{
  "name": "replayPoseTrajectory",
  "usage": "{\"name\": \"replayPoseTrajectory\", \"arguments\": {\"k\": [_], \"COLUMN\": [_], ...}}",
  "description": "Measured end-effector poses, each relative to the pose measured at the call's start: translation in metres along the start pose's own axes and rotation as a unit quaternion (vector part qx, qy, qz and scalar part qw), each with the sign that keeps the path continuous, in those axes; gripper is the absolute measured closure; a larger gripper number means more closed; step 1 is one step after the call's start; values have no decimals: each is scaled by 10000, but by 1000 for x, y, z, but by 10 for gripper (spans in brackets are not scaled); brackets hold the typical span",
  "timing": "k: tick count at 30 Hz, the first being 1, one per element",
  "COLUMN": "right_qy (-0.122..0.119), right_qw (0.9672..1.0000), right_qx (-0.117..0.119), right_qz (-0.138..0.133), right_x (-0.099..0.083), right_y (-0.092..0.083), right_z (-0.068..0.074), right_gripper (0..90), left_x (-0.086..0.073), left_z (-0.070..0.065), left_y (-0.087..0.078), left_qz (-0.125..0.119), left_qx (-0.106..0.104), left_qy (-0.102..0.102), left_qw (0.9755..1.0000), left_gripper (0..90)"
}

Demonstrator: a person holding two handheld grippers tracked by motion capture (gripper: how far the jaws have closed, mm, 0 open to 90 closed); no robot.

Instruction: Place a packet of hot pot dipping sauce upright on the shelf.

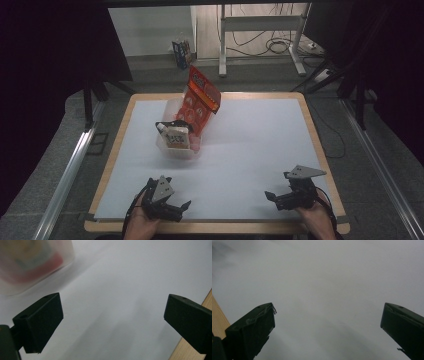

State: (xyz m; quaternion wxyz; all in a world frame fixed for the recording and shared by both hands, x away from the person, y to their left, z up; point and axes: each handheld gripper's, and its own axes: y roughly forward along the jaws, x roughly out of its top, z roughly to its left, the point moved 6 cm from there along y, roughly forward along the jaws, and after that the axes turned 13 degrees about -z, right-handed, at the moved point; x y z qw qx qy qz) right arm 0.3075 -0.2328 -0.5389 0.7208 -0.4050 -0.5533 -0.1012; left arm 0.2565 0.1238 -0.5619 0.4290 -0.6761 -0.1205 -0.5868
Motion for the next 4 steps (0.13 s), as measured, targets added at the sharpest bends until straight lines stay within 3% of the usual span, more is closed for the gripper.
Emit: {"name": "replayPoseTrajectory", "arguments": {"k": [4], "right_qy": [-51], "right_qw": [10000], "right_qx": [28], "right_qz": [-5], "right_x": [0], "right_y": [1], "right_z": [2], "right_gripper": [0], "left_x": [0], "left_z": [0], "left_y": [1], "left_qz": [-10], "left_qx": [4], "left_qy": [21], "left_qw": [10000], "left_gripper": [20]}}
